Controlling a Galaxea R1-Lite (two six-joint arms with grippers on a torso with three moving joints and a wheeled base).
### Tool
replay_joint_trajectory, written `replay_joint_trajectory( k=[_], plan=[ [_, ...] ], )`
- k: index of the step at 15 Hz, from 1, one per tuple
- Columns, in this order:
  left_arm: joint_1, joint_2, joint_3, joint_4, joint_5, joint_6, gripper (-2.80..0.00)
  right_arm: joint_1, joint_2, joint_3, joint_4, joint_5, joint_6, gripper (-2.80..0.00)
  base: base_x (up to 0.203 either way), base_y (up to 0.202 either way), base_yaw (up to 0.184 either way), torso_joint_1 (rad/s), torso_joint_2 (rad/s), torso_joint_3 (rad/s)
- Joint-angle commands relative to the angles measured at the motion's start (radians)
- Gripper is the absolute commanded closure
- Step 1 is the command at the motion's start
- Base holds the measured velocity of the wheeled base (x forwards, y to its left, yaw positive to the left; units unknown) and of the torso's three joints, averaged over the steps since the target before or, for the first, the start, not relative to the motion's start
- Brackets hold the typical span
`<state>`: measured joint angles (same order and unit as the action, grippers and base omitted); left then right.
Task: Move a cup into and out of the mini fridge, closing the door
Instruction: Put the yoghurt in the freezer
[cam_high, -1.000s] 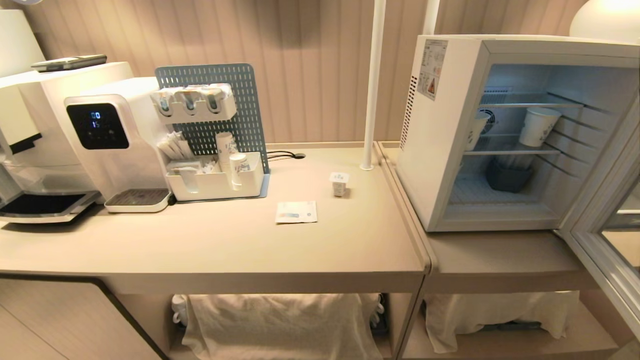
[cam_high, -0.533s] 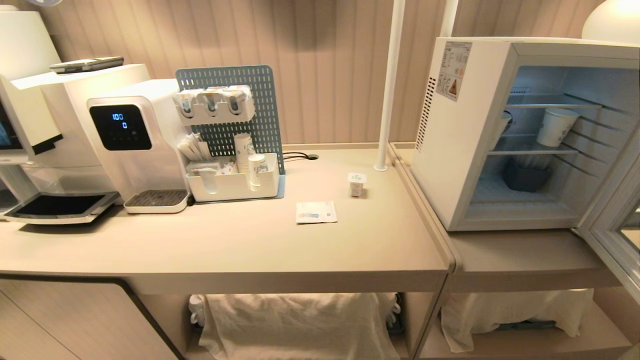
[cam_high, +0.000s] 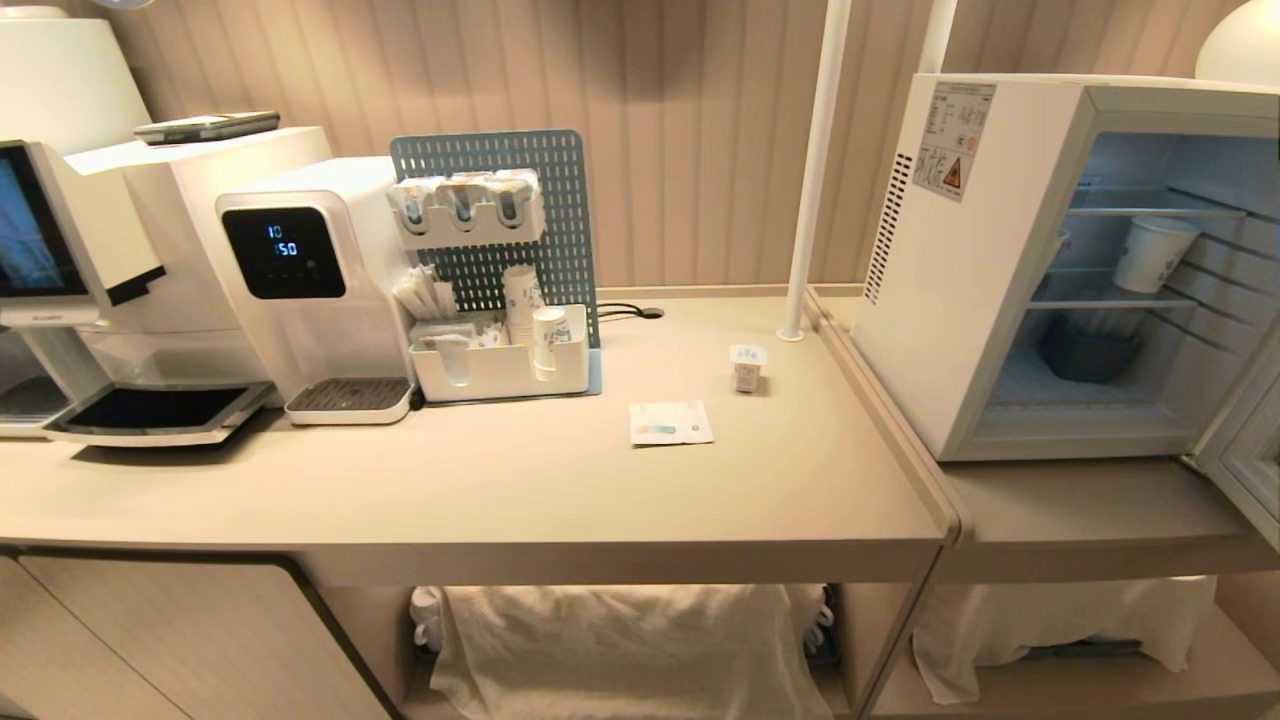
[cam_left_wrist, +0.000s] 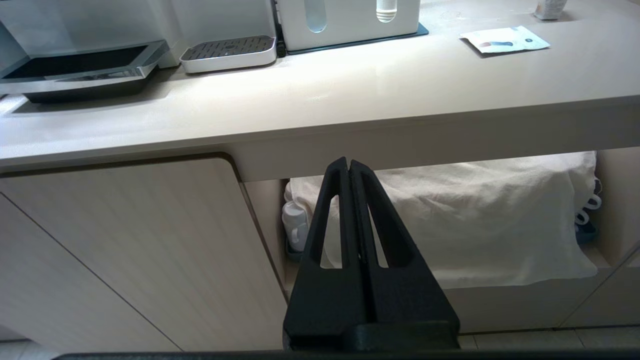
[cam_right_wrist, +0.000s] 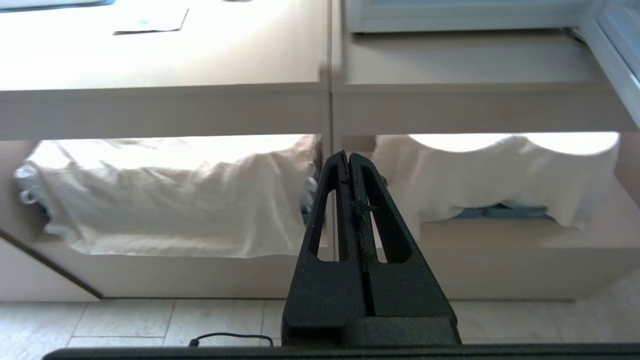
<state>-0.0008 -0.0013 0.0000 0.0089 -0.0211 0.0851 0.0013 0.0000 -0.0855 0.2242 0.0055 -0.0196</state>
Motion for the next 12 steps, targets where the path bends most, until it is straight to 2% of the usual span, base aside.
replay_joint_trajectory(
  k=[1, 12],
  plan=[
    [-0.001, 0.0, 0.0, -0.001, 0.0, 0.001, 0.0, -0.001, 0.002, 0.0, 0.001, 0.001, 0.0, 0.0, 0.0, 0.0, 0.0, 0.0, 0.0, 0.0],
    [-0.001, 0.0, 0.0, 0.0, 0.0, -0.001, 0.0, -0.001, 0.002, 0.0, 0.001, 0.001, 0.0, 0.0, 0.0, 0.0, 0.0, 0.0, 0.0, 0.0]
  ],
)
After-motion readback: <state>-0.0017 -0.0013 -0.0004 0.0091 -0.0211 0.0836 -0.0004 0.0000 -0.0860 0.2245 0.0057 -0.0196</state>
